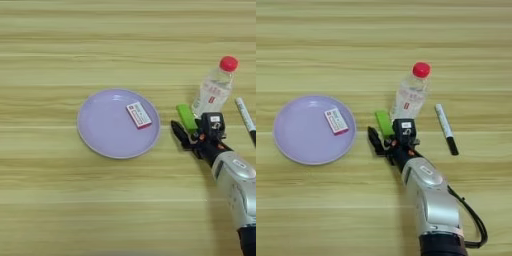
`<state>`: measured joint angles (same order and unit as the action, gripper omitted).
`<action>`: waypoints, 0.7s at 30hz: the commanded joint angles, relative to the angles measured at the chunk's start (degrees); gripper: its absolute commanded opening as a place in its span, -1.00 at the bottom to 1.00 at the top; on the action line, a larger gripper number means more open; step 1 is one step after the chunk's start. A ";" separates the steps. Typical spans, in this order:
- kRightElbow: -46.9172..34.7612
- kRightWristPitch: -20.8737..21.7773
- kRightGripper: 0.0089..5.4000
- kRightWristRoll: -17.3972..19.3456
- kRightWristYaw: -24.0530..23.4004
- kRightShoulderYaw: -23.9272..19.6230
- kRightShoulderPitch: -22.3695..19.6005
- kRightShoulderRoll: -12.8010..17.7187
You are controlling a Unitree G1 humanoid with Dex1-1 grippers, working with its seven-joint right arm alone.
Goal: Move the objects on the table
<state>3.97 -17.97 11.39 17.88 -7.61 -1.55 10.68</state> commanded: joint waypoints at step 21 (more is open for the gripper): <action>-1.27 0.69 -0.47 0.47 -0.19 0.34 -1.94 -0.12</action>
<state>4.41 -17.86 11.52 17.92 -7.20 -1.72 10.15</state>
